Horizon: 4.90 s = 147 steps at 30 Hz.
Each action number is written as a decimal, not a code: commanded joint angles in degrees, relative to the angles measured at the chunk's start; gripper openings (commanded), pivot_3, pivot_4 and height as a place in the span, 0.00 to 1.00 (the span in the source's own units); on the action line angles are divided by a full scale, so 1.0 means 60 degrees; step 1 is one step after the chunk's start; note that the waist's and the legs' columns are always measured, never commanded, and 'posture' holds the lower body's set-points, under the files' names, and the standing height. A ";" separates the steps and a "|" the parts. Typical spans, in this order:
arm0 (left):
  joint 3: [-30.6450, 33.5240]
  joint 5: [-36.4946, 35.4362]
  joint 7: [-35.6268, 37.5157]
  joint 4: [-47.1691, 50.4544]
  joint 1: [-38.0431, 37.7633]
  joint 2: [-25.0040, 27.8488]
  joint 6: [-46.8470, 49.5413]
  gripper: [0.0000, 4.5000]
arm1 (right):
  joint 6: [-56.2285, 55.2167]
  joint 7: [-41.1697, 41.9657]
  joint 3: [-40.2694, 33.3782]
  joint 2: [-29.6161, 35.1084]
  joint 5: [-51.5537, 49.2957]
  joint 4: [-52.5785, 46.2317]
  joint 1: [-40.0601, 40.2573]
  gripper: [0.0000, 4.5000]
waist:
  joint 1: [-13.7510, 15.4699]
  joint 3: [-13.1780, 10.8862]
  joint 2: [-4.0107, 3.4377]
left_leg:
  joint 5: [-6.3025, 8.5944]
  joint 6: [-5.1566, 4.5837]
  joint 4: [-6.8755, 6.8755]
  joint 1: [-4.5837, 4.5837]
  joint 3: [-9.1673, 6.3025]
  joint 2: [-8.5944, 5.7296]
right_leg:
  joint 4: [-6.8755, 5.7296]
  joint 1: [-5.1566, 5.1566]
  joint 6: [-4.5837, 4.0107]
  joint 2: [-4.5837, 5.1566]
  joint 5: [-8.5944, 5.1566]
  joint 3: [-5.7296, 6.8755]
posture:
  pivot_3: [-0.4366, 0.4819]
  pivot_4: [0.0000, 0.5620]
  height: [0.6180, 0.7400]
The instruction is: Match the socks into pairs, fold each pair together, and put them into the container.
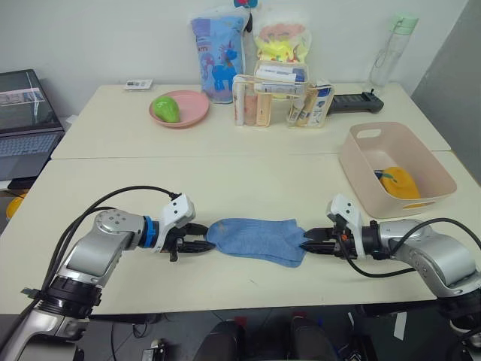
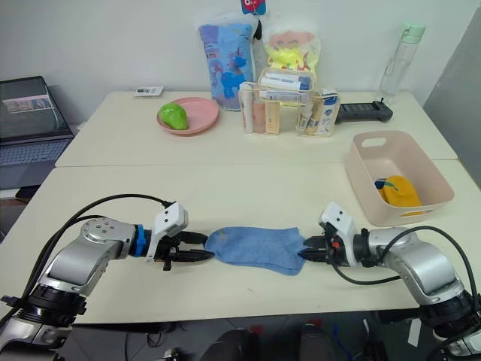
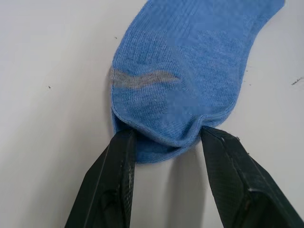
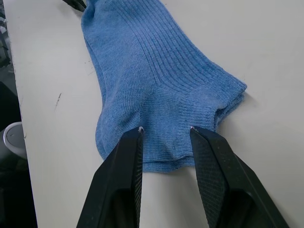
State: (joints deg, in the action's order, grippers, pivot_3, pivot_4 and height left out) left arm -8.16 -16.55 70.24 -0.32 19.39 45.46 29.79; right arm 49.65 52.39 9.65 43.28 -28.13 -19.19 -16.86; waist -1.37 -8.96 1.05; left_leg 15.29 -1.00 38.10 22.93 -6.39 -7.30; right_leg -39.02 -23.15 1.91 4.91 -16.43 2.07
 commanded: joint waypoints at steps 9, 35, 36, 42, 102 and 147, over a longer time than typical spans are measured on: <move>0.0436 -0.0622 0.0184 0.0280 0.0228 0.0280 0.0748 0.49 | -0.0223 0.0051 -0.0064 0.0041 0.0006 -0.0222 0.0011 0.37 | -0.0002 0.0000 0.0000 | 0.0000 0.0000 0.0000 0.0000 0.0000 0.0000 | 0.0000 0.0000 0.0000 0.0000 0.0000 -0.0001 | 0.48 0.27 1.00; 0.0314 -0.0526 -0.0151 0.0189 0.0312 0.0165 0.0992 0.00 | -0.0246 0.0042 -0.0078 -0.0041 -0.0039 -0.0136 -0.0094 0.01 | 0.0001 0.0000 0.0000 | 0.0000 0.0000 0.0000 0.0000 0.0000 0.0000 | 0.0000 0.0000 0.0000 0.0000 0.0000 -0.0001 | 0.48 0.27 1.00; 0.0316 -0.0531 -0.0142 0.0199 0.0311 0.0168 0.0989 0.00 | -0.0258 0.0038 -0.0093 -0.0038 -0.0028 -0.0106 -0.0110 0.01 | 0.0001 0.0000 0.0000 | 0.0000 0.0000 0.0000 0.0000 0.0000 0.0000 | 0.0000 0.0000 0.0000 0.0000 0.0000 -0.0001 | 0.48 0.27 1.00; 0.0302 -0.0518 -0.0128 0.0213 0.0312 0.0181 0.0977 0.00 | -0.0306 -0.0007 -0.0275 -0.0037 -0.0021 0.0116 -0.0335 0.05 | 0.0001 0.0000 0.0000 | 0.0000 0.0000 0.0000 0.0000 0.0001 0.0000 | 0.0000 0.0000 0.0000 0.0000 0.0000 -0.0001 | 0.48 0.27 1.00; 0.0779 -0.1455 -0.0002 0.0208 0.0701 0.0567 0.2265 0.00 | 0.1809 -0.0670 -0.1260 -0.0385 -0.2359 -0.0258 -0.0562 0.01 | -0.0010 0.0000 0.0000 | 0.0000 0.0000 0.0000 0.0000 0.0000 0.0001 | 0.0000 0.0000 0.0000 0.0000 0.0000 0.0000 | 0.48 0.27 1.00; 0.0489 -0.0996 -0.0014 -0.0168 0.0526 0.0424 0.0911 0.26 | 0.0973 -0.0303 -0.0717 -0.0265 -0.1374 0.0176 -0.0324 0.38 | -0.0009 0.0000 0.0000 | 0.0000 0.0000 -0.0001 0.0000 0.0000 0.0000 | 0.0000 0.0000 0.0000 0.0000 0.0000 -0.0001 | 0.48 0.27 1.00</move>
State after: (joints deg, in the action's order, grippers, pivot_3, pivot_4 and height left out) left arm -6.34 -22.36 69.58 -2.09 22.28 47.74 36.48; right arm 56.81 49.98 6.62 41.46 -36.42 -17.52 -18.84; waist -1.42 -8.96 1.05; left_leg 15.29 -1.00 38.09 22.93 -6.39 -7.30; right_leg -39.02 -23.16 1.91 4.92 -16.43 2.06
